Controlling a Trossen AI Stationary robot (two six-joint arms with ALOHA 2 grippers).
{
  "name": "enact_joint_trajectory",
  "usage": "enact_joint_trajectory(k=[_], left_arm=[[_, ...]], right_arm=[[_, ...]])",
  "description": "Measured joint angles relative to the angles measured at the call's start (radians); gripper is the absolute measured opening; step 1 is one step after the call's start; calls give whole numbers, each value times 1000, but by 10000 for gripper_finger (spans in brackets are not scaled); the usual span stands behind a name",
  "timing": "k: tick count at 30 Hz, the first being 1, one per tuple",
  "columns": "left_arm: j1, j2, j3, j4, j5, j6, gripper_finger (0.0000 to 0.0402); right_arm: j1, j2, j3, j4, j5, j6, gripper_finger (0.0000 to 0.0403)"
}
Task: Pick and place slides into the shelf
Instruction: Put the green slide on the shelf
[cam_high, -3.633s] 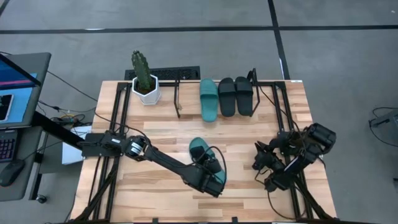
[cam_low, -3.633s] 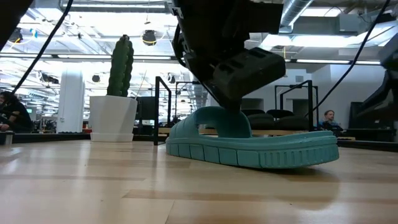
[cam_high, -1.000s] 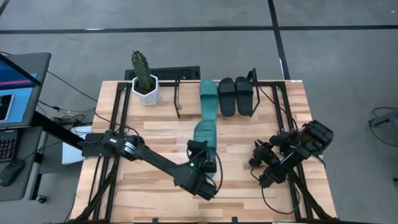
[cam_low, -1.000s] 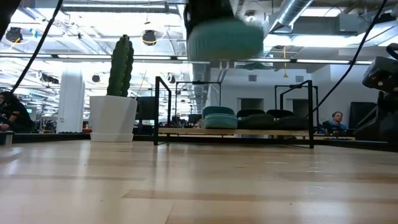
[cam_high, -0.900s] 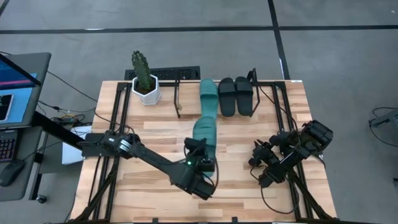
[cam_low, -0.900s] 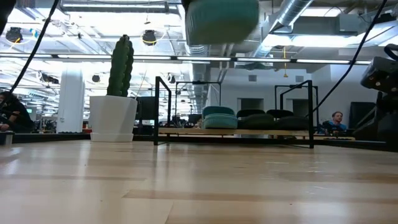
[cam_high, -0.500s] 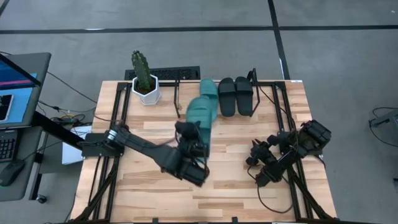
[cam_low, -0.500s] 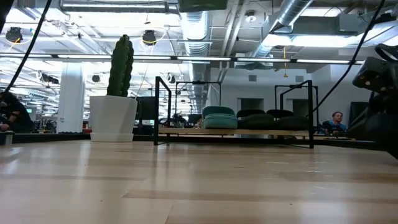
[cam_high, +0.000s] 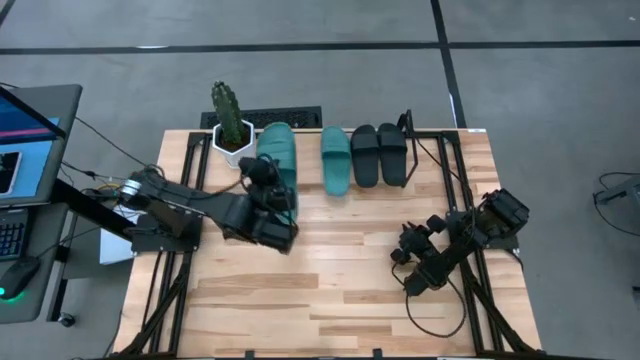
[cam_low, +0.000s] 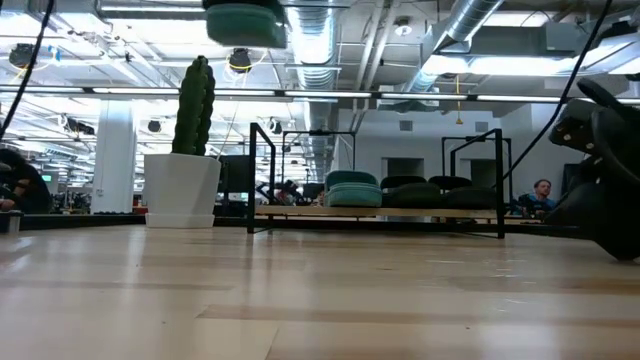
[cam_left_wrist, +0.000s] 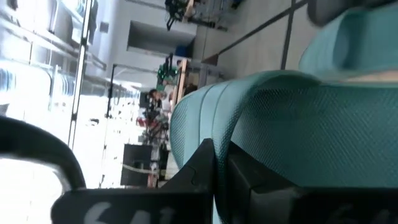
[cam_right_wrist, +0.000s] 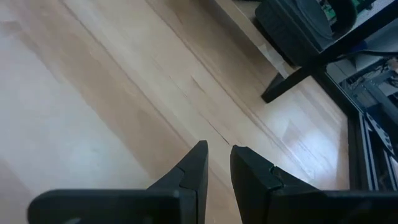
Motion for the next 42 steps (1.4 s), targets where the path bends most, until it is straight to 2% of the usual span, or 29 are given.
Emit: enact_joint_trajectory(k=[4, 6, 10, 12, 14, 18, 24, 28, 32, 42], left_arm=[[40, -99, -139, 177, 7, 140, 0], [65, -149, -200, 339, 70, 288, 0], [140, -249, -336, 841, 321, 692, 0], [176, -284, -395, 1108, 370, 881, 0], [216, -306, -427, 1254, 400, 1010, 0], [315, -307, -429, 1302, 551, 1062, 0], [475, -292, -431, 1271, 715, 1063, 0], [561, -282, -430, 1302, 823, 1042, 0], [617, -250, -430, 1302, 885, 995, 0], [641, -106, -429, 1380, 893, 878, 0]], right_arm=[[-29, 0, 0, 1, 0, -1, 59], [-42, 1, 0, 0, 0, -2, 59], [-74, 1, 0, 1, -1, -1, 59], [-87, 1, 0, 3, -2, -1, 59], [-95, 1, 0, 13, -2, -1, 59], [-105, 1, -2, 23, 14, -4, 59], [-107, 2, -5, 44, 44, 2, 59], [-132, 4, -25, 88, 122, 89, 59], [-178, 4, -55, 123, 97, 66, 59], [-212, -2, -107, 203, 86, 66, 59]])
